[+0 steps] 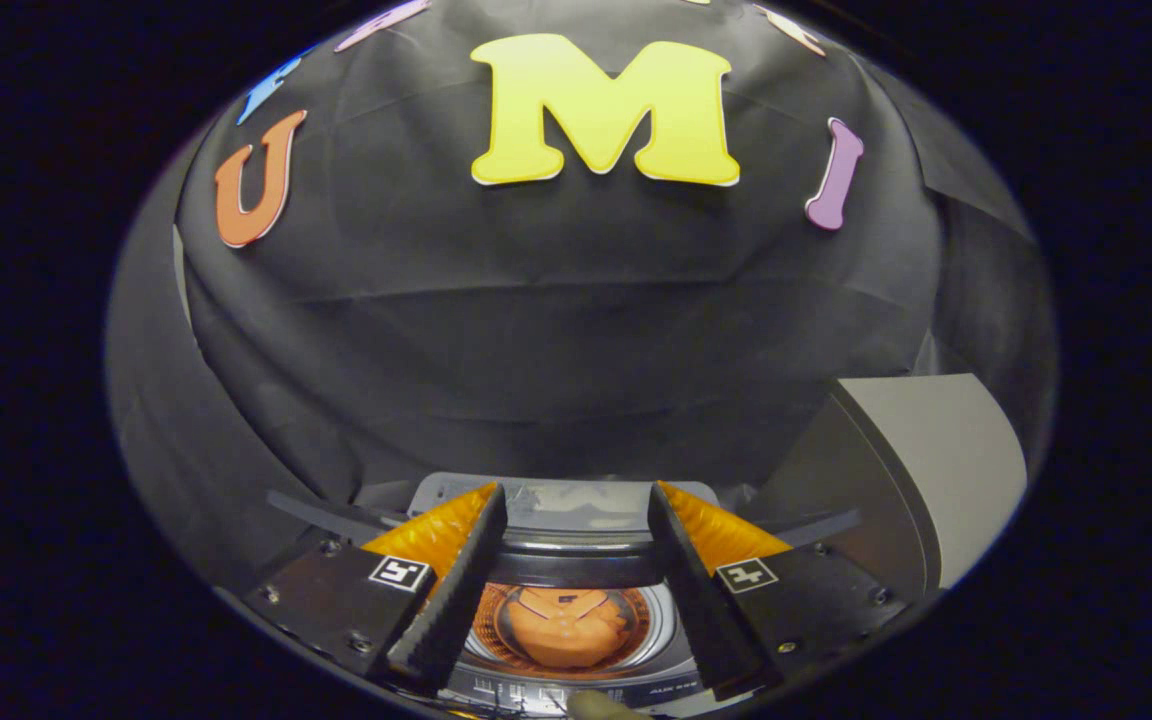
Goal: Put the clothes into the washing machine and then close the washing machine lid.
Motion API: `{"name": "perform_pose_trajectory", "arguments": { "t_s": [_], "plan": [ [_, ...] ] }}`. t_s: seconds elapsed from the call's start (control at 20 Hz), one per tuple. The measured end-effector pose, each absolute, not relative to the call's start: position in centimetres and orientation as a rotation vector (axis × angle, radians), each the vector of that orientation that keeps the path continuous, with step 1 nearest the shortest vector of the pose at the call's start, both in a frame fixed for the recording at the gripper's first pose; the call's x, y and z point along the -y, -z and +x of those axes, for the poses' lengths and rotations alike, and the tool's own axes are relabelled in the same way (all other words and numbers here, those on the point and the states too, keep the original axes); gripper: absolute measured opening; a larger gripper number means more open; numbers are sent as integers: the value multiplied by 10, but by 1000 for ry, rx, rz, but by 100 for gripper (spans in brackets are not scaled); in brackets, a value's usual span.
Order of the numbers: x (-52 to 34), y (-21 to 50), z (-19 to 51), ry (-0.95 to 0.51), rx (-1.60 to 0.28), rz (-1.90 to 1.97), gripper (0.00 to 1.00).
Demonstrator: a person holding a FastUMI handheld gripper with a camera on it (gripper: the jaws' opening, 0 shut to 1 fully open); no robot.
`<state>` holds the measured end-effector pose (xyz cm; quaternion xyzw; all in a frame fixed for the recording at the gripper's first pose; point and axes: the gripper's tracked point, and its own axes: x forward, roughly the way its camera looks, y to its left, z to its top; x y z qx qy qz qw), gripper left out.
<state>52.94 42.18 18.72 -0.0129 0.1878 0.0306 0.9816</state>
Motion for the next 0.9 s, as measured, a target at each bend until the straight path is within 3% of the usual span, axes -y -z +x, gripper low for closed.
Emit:
{"name": "perform_pose_trajectory", "arguments": {
  "t_s": [0.9],
  "plan": [
    [-409, -99, 475, -100, -614, -82, 90]
  ]
}}
